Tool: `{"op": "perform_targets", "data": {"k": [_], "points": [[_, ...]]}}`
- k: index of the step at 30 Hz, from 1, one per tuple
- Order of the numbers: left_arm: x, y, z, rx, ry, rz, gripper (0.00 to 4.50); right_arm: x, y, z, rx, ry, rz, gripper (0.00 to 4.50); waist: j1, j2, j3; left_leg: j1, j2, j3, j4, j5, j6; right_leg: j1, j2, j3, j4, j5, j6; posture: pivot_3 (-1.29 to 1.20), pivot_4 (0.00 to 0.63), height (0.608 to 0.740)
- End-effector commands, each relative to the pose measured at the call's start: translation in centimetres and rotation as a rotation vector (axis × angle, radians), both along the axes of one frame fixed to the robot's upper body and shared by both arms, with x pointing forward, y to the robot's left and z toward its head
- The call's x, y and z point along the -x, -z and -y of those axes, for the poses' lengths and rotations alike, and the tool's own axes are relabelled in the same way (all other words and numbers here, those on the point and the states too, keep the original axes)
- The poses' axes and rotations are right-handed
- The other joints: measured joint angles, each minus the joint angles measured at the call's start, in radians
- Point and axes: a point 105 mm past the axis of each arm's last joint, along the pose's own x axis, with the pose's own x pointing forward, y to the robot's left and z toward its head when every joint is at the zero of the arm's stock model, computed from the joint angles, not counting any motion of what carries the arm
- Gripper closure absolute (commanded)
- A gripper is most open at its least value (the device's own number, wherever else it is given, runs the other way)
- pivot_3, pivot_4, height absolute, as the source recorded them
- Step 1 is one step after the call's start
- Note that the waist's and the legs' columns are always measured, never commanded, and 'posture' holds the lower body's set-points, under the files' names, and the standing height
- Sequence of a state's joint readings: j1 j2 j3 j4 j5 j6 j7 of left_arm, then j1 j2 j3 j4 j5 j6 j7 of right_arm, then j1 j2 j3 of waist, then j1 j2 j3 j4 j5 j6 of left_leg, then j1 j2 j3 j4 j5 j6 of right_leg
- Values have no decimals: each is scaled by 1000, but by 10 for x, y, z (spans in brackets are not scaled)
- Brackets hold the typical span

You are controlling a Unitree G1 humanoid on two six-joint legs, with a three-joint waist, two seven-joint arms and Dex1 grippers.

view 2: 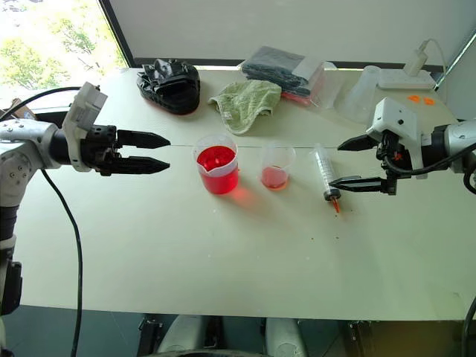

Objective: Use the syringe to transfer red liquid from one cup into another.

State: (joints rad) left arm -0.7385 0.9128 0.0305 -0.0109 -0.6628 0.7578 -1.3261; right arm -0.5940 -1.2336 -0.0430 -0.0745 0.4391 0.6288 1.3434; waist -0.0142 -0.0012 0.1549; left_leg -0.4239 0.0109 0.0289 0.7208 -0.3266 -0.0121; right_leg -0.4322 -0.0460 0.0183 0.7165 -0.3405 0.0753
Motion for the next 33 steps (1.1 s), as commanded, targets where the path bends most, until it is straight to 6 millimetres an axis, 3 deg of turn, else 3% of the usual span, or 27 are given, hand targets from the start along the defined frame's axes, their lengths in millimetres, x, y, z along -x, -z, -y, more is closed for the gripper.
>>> {"op": "perform_targets", "data": {"k": [1,27,33], "points": [[3,-8,-5,7,-10,48,1210,0,-12,-3,1,-18,51,32,0,0,0,0,0,0,0,0,0,0,0,0,0,0,0,0,150,711],[0,-9,-2,19,-16,61,1210,-6,-10,-4,-4,0,51,32,0,0,0,0,0,0,0,0,0,0,0,0,0,0,0,0,150,711],[0,-8,2,22,-9,66,1210,-20,-4,2,17,124,32,32,0,0,0,0,0,0,0,0,0,0,0,0,0,0,0,0,150,711]]}}
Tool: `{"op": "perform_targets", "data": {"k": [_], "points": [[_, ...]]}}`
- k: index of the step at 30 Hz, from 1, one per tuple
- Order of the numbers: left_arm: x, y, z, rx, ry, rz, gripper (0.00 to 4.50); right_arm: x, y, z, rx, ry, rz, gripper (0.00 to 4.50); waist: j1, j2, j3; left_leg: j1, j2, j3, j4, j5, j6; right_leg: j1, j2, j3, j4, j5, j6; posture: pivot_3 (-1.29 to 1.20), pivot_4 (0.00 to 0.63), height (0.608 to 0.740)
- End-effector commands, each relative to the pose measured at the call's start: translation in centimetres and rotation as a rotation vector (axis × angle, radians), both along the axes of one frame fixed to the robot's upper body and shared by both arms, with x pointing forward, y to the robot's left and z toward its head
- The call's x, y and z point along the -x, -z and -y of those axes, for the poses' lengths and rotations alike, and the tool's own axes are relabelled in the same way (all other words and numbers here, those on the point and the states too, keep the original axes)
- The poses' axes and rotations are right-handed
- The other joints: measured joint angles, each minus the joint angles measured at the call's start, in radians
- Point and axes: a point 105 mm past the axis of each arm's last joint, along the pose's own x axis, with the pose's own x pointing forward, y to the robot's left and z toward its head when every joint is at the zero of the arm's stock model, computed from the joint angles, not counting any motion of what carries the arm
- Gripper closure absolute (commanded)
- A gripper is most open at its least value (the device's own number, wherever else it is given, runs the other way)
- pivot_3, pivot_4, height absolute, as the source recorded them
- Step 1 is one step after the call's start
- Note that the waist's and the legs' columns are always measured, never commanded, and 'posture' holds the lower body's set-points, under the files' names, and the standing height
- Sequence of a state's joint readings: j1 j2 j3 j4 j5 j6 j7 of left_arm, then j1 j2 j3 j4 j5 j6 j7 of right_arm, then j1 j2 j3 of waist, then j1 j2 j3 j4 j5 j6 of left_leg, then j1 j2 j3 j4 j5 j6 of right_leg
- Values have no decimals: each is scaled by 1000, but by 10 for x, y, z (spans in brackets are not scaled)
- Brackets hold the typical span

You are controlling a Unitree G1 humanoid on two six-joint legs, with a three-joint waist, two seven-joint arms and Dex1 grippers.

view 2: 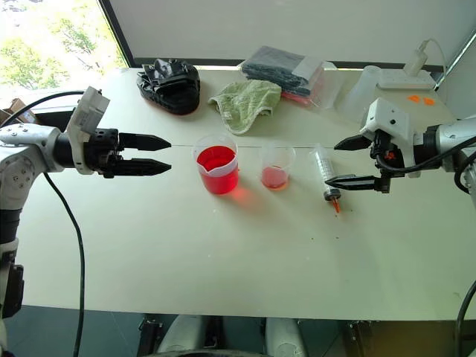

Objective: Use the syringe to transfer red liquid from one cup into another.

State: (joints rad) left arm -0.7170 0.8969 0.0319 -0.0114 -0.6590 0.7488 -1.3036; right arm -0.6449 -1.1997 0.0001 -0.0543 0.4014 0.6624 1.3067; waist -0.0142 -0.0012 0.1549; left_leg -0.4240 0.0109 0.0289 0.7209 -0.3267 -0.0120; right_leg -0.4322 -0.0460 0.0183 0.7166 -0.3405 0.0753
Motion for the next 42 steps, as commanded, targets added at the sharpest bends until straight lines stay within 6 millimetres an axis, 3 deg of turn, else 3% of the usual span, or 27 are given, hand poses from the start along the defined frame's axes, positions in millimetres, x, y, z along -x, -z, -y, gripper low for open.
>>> {"op": "perform_targets", "data": {"k": [1,6,15,27,42], "points": [[2,-14,2,13,11,75,1210,-14,-3,7,28,140,3,32,0,0,0,0,0,0,0,0,0,0,0,0,0,0,0,0,150,711],[0,-12,6,21,19,87,1210,-30,-1,-3,-25,305,-98,32,-4,0,0,0,0,0,0,0,0,-1,0,0,0,0,0,0,150,711],[-2,-7,15,50,28,91,1210,-64,13,-9,-231,799,-382,32,2,0,0,-2,0,0,0,0,0,-2,0,0,1,0,0,0,150,711],[2,-4,13,71,2,95,1210,-81,19,-10,-167,948,-453,32,-8,0,0,-2,-1,0,-2,0,0,-3,0,0,1,0,0,0,150,711],[9,-5,10,57,-17,99,1210,-85,59,-6,-88,944,-514,32,-7,0,0,-2,-1,0,-1,0,0,-3,0,0,1,0,0,0,150,711]]}}
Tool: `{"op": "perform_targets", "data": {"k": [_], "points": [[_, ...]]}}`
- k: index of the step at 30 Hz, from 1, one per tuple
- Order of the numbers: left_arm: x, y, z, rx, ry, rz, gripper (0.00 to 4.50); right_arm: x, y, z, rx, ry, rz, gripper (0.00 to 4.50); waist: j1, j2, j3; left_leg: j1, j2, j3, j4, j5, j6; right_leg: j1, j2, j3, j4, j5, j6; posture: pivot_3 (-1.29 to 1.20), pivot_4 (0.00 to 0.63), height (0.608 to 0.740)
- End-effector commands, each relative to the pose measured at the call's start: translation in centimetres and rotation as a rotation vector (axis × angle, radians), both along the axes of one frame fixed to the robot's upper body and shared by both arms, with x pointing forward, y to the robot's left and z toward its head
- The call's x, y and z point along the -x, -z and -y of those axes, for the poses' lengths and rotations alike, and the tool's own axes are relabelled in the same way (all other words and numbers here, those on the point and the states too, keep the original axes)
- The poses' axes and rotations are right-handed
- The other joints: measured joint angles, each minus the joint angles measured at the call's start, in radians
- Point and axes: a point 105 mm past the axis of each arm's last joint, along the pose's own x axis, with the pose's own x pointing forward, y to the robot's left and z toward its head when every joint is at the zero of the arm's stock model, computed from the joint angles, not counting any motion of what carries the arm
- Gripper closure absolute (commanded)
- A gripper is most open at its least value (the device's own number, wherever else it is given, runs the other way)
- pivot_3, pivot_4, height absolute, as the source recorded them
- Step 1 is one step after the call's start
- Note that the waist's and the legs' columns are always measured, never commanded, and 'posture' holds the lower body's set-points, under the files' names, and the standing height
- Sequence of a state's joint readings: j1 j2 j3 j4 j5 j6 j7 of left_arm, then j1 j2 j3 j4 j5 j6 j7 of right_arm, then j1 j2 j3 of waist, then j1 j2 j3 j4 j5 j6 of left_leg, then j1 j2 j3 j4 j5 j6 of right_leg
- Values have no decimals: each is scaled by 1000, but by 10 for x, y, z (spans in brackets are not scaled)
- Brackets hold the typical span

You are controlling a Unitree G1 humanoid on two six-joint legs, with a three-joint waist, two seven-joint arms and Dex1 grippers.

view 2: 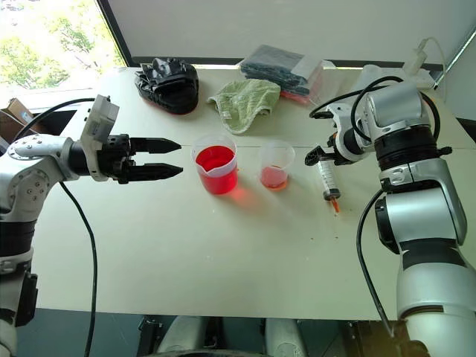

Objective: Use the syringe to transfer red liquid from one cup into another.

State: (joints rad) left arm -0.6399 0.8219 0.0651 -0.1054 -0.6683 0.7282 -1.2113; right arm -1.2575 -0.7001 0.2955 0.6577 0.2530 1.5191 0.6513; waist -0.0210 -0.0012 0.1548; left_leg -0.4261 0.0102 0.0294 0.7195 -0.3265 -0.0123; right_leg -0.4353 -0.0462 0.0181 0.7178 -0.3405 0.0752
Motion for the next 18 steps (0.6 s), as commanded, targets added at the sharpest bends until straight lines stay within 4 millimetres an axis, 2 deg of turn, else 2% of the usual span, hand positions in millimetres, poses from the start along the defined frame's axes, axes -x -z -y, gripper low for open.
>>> {"op": "perform_targets", "data": {"k": [1,13,16,18], "points": [[6,-15,-4,7,-6,60,1210,0,3,5,17,2,-1,32,0,0,0,0,0,0,0,0,0,0,0,0,0,0,0,0,150,711],[7,-14,-5,-3,-23,66,1210,-6,22,10,37,12,-19,32,-1,0,0,0,0,0,0,0,0,0,0,0,0,0,0,0,150,711],[7,-14,-6,-5,-27,69,1210,-8,29,8,47,-3,-27,867,-2,0,0,0,0,0,0,0,0,0,0,0,0,0,0,0,150,711],[6,-15,-6,-4,-30,72,1210,-10,32,8,54,-7,-31,1910,-3,0,0,0,0,0,0,0,0,0,0,0,0,0,0,0,150,711]]}}
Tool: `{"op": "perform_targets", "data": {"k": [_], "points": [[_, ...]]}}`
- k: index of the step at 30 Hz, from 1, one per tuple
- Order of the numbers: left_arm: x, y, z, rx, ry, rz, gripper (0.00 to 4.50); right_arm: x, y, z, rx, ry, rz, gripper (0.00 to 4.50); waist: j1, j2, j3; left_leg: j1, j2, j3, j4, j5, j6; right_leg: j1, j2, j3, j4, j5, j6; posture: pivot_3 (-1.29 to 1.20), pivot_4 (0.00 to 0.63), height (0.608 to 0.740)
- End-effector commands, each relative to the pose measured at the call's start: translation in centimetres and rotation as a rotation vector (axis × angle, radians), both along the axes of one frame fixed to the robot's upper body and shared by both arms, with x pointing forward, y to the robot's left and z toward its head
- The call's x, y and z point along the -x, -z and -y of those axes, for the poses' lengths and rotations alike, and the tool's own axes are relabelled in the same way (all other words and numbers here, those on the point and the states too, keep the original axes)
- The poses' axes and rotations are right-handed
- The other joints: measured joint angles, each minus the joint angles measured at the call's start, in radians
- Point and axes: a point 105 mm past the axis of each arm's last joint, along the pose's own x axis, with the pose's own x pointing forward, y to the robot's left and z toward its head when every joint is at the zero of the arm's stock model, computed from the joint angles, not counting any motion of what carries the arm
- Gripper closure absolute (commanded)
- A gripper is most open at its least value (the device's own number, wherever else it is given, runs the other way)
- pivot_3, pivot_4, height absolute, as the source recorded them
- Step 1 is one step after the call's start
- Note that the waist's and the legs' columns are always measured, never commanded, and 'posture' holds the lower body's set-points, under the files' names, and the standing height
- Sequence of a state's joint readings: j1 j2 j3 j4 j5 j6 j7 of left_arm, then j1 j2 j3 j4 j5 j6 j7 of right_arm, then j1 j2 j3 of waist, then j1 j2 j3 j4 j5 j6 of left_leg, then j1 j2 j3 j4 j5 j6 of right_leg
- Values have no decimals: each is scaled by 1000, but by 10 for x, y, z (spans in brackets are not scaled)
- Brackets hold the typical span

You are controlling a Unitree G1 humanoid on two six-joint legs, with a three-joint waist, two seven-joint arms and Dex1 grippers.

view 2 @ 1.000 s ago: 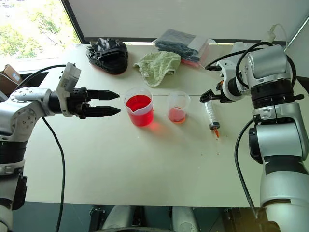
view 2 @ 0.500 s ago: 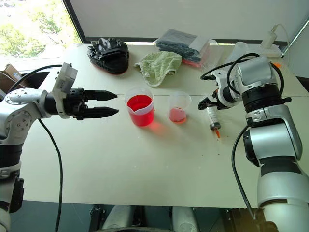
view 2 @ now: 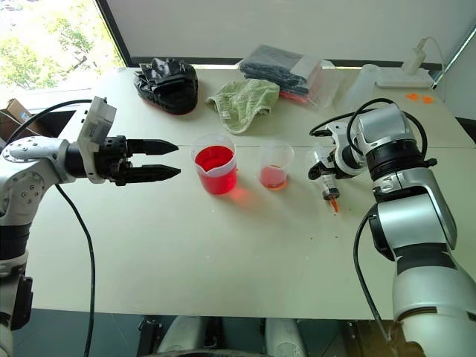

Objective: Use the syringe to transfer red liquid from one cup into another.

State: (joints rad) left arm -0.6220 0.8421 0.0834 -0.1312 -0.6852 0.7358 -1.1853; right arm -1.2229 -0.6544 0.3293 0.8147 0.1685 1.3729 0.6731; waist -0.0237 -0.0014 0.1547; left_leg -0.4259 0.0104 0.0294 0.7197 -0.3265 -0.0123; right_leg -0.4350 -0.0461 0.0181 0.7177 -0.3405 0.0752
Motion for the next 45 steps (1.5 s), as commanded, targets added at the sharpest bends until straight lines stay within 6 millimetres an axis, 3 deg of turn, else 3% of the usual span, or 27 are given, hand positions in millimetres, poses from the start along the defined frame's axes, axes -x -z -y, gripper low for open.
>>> {"op": "perform_targets", "data": {"k": [1,2,3,10,16,20,24,27,30,35,41,45], "points": [[4,-13,-2,0,-6,62,1210,-5,-2,-5,-2,-24,14,2434,-1,0,0,0,0,0,0,0,0,0,0,0,0,0,0,0,150,711],[4,-14,-2,0,-7,64,1210,-5,-1,-5,0,-25,15,2954,-3,0,0,0,0,0,0,0,0,0,0,0,0,0,0,0,150,711],[4,-14,-2,3,-8,65,1210,-6,-1,-5,2,-26,15,3095,-7,0,0,0,0,0,0,0,0,0,0,0,0,0,0,0,150,711],[5,-16,-2,8,-13,67,1210,-11,-13,-3,-15,-41,80,3099,-21,0,0,0,1,0,0,0,0,1,1,0,0,0,0,0,150,711],[-2,-29,1,80,-4,76,1210,-19,-61,4,-74,-38,310,3099,-18,0,0,0,1,0,0,0,0,0,0,0,0,0,0,0,150,711],[-7,-37,6,109,24,71,1210,-16,-105,-3,-83,-66,538,3099,-18,0,0,0,0,0,0,0,0,0,0,0,0,0,0,0,150,711],[-12,-52,7,135,41,84,1210,-8,-151,-36,-156,-178,831,3099,-20,0,0,0,1,0,0,0,0,0,1,0,0,0,0,0,150,711],[-15,-66,4,154,46,97,1210,5,-188,-72,-294,-273,1068,3099,-25,0,0,0,1,0,-1,0,-1,-1,1,0,1,0,0,0,150,711],[-18,-78,-2,178,33,101,1210,18,-207,-109,-406,-361,1219,3099,-25,0,0,0,1,0,-2,1,-2,-2,1,0,2,0,0,0,150,711],[-14,-86,-15,151,5,105,1210,39,-207,-166,-573,-518,1316,3099,-33,0,0,0,1,-1,-2,1,-2,-2,1,-1,2,0,0,0,150,711],[-8,-112,-22,210,-17,122,1210,57,-187,-207,-724,-656,1361,3099,-39,-1,0,0,0,-3,-1,1,-2,0,1,-2,2,0,0,0,150,711],[-5,-111,-25,188,-30,122,1210,66,-169,-230,-807,-724,1358,3099,-52,0,0,1,0,-3,-2,2,-3,-1,1,-3,2,0,0,0,150,711]]}}
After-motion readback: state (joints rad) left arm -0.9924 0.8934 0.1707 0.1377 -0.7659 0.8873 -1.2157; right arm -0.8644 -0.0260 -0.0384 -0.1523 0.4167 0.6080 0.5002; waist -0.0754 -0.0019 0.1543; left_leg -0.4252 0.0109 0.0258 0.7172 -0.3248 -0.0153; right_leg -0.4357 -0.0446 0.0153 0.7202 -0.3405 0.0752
